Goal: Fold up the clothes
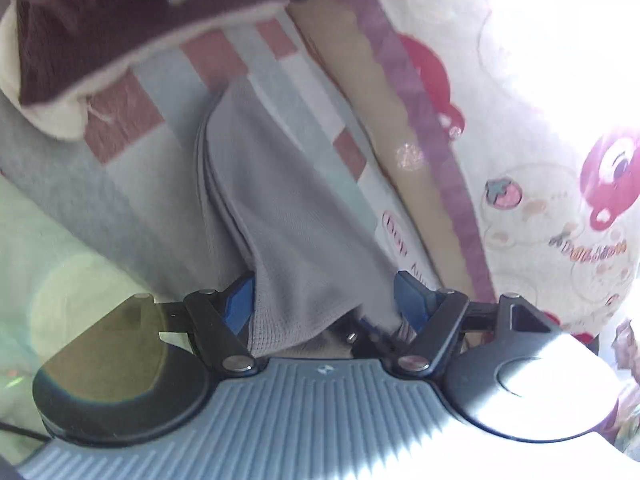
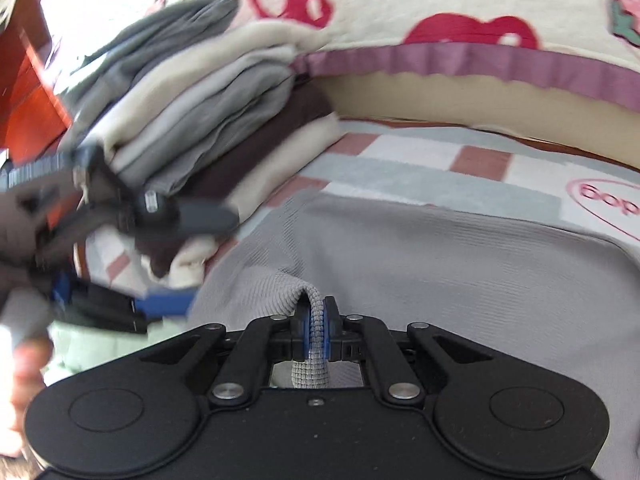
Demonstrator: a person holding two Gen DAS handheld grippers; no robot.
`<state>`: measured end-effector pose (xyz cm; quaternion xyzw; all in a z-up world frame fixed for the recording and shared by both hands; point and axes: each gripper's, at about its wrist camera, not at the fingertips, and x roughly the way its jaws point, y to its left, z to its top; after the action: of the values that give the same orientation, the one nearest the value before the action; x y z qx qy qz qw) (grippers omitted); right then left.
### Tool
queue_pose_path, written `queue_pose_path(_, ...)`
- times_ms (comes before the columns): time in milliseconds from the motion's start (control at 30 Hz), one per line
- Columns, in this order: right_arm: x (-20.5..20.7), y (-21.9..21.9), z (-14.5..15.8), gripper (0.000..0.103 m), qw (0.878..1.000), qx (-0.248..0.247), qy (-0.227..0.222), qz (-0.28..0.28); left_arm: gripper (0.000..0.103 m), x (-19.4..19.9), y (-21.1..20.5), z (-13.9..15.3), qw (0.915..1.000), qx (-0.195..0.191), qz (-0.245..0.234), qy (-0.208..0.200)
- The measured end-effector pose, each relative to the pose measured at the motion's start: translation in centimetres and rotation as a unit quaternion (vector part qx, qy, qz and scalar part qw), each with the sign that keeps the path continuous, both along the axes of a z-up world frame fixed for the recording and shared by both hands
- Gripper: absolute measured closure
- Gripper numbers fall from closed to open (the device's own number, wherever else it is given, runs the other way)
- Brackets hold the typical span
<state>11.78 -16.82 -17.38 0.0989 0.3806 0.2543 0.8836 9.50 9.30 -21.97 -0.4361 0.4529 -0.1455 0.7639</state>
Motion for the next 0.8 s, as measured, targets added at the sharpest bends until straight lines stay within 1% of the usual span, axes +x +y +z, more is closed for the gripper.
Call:
queue_pose_path(100,0.5,-0.7,-0.3,0.096,0.999,0.012,0.001,-0.038,0.030,-0.6,-1.2,-0.6,0.9994,-0.028,-0.005,0.021)
queue_pose_path(133,0.6,-1.0,-0.4,0.096,0.999,0.018,0.003,-0.048,0.029,-0.8,-1.6,-0.7,0.9991,-0.034,-0.005,0.026)
queue_pose_path(167,0.6,-1.4,-0.4,0.096,0.998,0.025,0.006,-0.055,0.028,-0.9,-1.9,-0.6,0.9992,-0.031,-0.002,0.026)
queue_pose_path(200,0.5,-1.8,-0.4,0.096,0.998,0.033,0.010,-0.060,0.025,-1.0,-2.2,-0.7,0.9991,-0.031,0.004,0.029)
queue_pose_path(300,-0.2,-3.1,-0.3,0.096,0.994,0.061,0.009,-0.088,0.018,-0.9,-3.2,-2.3,0.9949,-0.056,0.044,0.071)
queue_pose_path(333,-0.6,-3.5,-0.4,0.096,0.993,0.068,0.007,-0.101,0.018,-0.8,-3.7,-2.9,0.9932,-0.061,0.052,0.084)
queue_pose_path(433,-1.2,-4.6,-0.7,0.096,0.989,0.085,0.014,-0.124,0.018,-1.1,-5.2,-4.2,0.9915,-0.063,0.051,0.102)
queue_pose_path(467,-1.4,-4.9,-0.8,0.096,0.987,0.091,0.017,-0.128,0.018,-1.3,-5.6,-4.6,0.9906,-0.067,0.055,0.106)
queue_pose_path(500,-1.7,-5.1,-0.8,0.096,0.987,0.097,0.019,-0.131,0.018,-1.5,-5.6,-4.9,0.9888,-0.078,0.068,0.108)
queue_pose_path(567,-2.3,-5.6,-0.8,0.096,0.985,0.107,0.021,-0.134,0.018,-1.6,-5.8,-5.1,0.9870,-0.097,0.080,0.099)
queue_pose_path(667,-3.3,-5.5,-0.4,0.096,0.987,0.099,0.009,-0.123,0.018,-1.1,-6.3,-4.6,0.9900,-0.099,0.070,0.071)
queue_pose_path(700,-3.6,-5.5,-0.3,0.097,0.989,0.094,0.001,-0.117,0.018,-0.9,-6.7,-4.2,0.9929,-0.085,0.060,0.057)
queue_pose_path(767,-4.3,-5.5,0.0,0.097,0.991,0.085,-0.014,-0.106,0.019,-0.9,-7.6,-3.1,0.9985,-0.039,0.032,0.021)
queue_pose_path(800,-4.5,-5.6,0.1,0.097,0.991,0.082,-0.018,-0.104,0.020,-0.8,-8.1,-2.5,0.9997,-0.016,0.018,0.004)
